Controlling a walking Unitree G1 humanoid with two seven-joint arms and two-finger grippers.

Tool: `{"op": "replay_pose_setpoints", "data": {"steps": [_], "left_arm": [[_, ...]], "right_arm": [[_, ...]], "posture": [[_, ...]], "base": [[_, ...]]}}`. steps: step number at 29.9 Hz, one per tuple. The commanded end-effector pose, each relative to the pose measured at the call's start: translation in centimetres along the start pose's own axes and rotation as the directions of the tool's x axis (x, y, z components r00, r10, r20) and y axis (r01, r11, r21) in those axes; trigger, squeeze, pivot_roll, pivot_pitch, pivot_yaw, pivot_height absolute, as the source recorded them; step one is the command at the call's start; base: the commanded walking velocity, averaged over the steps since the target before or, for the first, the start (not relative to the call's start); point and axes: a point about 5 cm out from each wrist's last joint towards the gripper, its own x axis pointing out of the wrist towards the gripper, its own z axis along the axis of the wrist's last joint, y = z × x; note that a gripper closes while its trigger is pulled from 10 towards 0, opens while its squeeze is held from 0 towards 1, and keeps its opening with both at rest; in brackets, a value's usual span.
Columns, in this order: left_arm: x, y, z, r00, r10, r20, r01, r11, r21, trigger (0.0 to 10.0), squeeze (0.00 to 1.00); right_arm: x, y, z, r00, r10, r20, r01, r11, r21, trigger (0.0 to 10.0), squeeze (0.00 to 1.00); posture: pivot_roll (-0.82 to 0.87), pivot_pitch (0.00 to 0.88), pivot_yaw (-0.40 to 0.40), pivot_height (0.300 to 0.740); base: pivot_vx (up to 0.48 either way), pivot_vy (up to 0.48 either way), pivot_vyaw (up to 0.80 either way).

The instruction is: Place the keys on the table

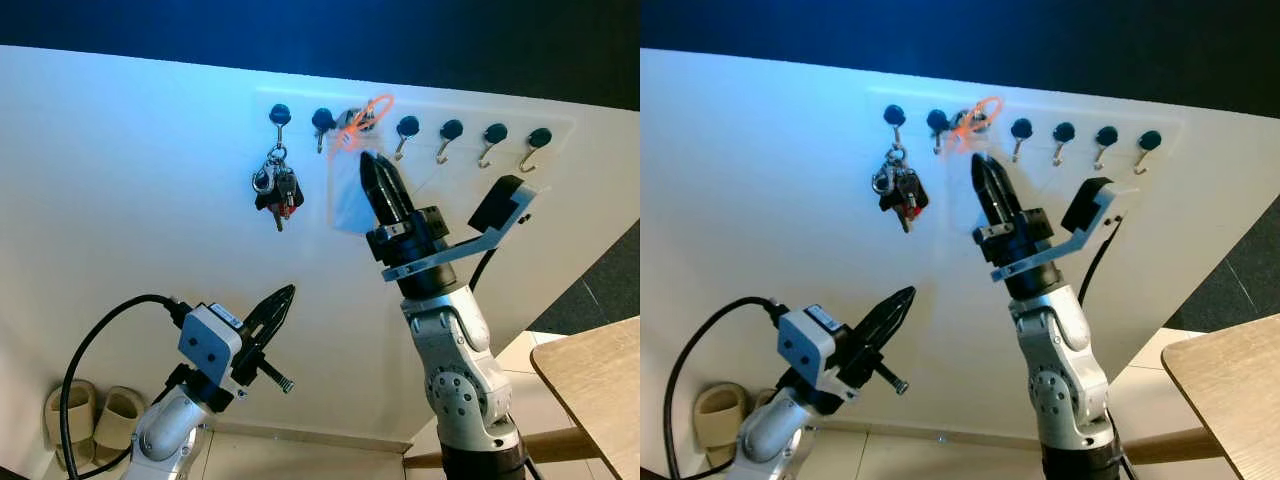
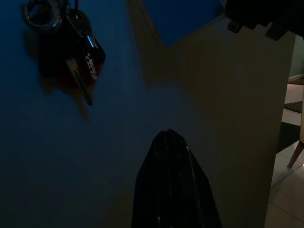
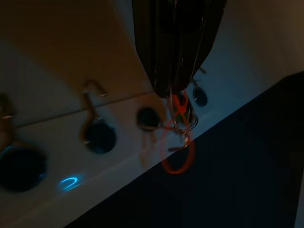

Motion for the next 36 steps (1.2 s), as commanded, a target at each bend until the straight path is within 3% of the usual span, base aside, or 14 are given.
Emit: {"op": "replay_pose_setpoints", "data": {"steps": [1, 3, 4, 13, 21, 33, 36], "left_arm": [[-0.2, -0.2, 0.0, 0.999, -0.024, -0.021, 0.025, 1.0, 0.014, 10.0, 0.0], [-0.2, -0.2, 0.0, 0.999, -0.025, -0.02, 0.025, 1.0, 0.015, 10.0, 0.0], [-0.2, -0.2, 0.0, 1.0, -0.024, -0.02, 0.025, 1.0, 0.015, 10.0, 0.0], [-0.2, -0.2, 0.1, 1.0, -0.025, -0.016, 0.026, 1.0, 0.016, 10.0, 0.0], [-0.1, -0.1, 0.2, 1.0, -0.026, -0.013, 0.026, 0.999, 0.02, 10.0, 0.0], [0.0, -0.2, 0.2, 0.999, -0.032, -0.011, 0.032, 0.999, 0.022, 10.0, 0.0], [0.1, -0.2, 0.3, 0.999, -0.036, -0.01, 0.036, 0.999, 0.022, 10.0, 0.0]], "right_arm": [[0.2, 0.2, 0.6, 1.0, 0.019, 0.023, -0.019, 1.0, 0.003, 4.4, 0.0], [0.0, 0.5, 0.7, 0.999, 0.048, 0.023, -0.047, 0.999, -0.023, 4.8, 0.0], [-0.1, 0.6, 0.7, 0.998, 0.058, 0.02, -0.057, 0.997, -0.048, 10.0, 0.0], [-0.7, 1.1, 0.6, 0.994, 0.11, 0.009, -0.107, 0.983, -0.15, 10.0, 0.0], [0.0, 1.7, 1.6, 0.988, 0.142, 0.065, -0.125, 0.97, -0.209, 10.0, 0.0], [1.3, 0.9, 2.7, 0.989, 0.063, 0.136, -0.041, 0.987, -0.155, 10.0, 0.0], [1.6, 0.2, 2.8, 0.99, -0.001, 0.143, 0.016, 0.995, -0.1, 10.0, 0.0]], "posture": [[0.08, 0.076, -0.061, 0.74], [0.07, 0.077, -0.061, 0.74], [0.07, 0.077, -0.061, 0.74], [0.08, 0.076, -0.059, 0.74], [0.08, 0.081, -0.058, 0.74], [0.08, 0.08, -0.058, 0.74], [0.08, 0.08, -0.06, 0.74]], "base": [[0.0, 0.0, 0.0], [0.0, 0.0, 0.0], [0.0, 0.0, 0.0], [0.0, 0.0, 0.0], [0.0, 0.0, 0.0], [0.0, 0.0, 0.0], [0.0, 0.0, 0.0]]}}
